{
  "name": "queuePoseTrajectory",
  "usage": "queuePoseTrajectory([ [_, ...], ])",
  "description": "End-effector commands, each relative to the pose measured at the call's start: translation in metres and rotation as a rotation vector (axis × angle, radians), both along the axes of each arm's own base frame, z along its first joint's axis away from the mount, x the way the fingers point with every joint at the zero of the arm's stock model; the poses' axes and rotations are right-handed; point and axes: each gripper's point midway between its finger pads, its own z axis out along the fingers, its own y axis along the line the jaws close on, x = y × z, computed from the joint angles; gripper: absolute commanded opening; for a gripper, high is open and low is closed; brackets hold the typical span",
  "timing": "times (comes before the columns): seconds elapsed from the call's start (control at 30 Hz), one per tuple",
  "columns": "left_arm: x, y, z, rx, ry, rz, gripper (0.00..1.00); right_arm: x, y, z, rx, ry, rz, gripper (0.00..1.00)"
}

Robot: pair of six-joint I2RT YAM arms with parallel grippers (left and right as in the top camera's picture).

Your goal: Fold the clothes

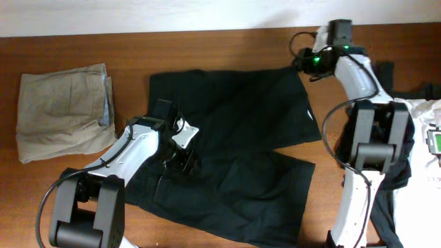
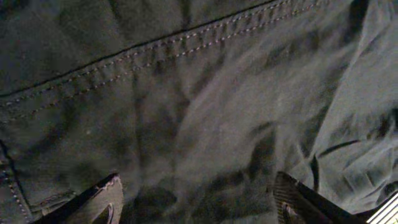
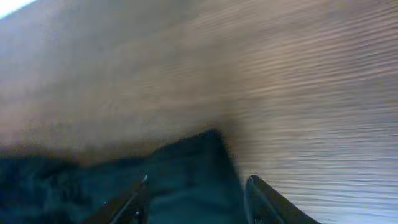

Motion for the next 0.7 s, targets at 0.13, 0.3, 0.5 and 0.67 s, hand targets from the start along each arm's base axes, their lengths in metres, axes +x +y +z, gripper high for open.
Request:
queuePoseTrajectory([
  [0.13, 0.025, -0.018, 0.034, -0.085, -0.034, 0.020, 0.79, -0.011, 0.009, -0.057, -0.102, 0.106, 0.013, 0.18],
  [0.3, 0.043, -0.021, 0.054, -0.088, -0.088, 0.019, 0.79, 0.050, -0.019, 0.033, 0.009, -0.144, -0.042, 0.04],
  [0.5, 0.055, -0.001, 0.051, -0.015, -0.122, 0.053, 0.79, 0.029, -0.042, 0.068, 0.072, -0.052, -0.071, 0.34],
  [0.67, 0.089, 0.026, 0.079, -0.025, -0.199, 0.147, 0.79, -0.074, -0.023, 0.026, 0.028, 0.384, 0.052, 0.45],
])
